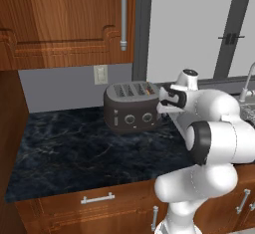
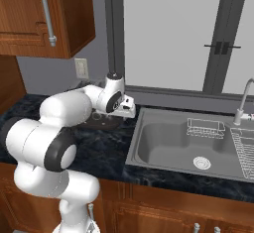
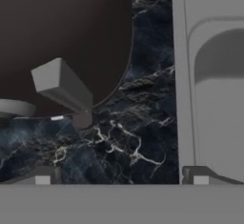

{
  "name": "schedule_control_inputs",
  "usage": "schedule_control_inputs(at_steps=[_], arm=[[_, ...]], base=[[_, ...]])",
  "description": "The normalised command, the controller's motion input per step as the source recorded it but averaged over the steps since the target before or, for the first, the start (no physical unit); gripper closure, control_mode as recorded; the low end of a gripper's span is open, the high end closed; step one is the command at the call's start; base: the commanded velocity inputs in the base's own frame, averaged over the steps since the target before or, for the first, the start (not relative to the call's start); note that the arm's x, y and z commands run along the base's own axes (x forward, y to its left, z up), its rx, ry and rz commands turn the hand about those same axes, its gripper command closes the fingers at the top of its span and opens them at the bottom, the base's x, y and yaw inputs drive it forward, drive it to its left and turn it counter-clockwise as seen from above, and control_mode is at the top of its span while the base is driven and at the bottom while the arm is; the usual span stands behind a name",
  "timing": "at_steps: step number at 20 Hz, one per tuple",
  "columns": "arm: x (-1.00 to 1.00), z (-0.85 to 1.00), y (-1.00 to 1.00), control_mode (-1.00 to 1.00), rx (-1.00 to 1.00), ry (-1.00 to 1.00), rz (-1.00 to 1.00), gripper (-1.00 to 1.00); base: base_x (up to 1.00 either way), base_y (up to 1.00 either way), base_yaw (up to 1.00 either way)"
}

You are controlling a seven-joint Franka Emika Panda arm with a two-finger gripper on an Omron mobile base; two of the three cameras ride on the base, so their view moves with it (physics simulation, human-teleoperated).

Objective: Start the toaster. Once the lever pops up, take the bread to the plate on the dining counter.

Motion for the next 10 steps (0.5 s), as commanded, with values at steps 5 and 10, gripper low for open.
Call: schedule_control_inputs(at_steps=[5,10], arm=[[-0.04,0.33,0.00,-1.00,0.00,-0.04,0.00,-1.00],[0.00,0.39,0.00,-1.00,0.00,-0.02,0.00,-1.00]], base=[[0.00,0.00,0.00],[0.00,0.00,0.00]])
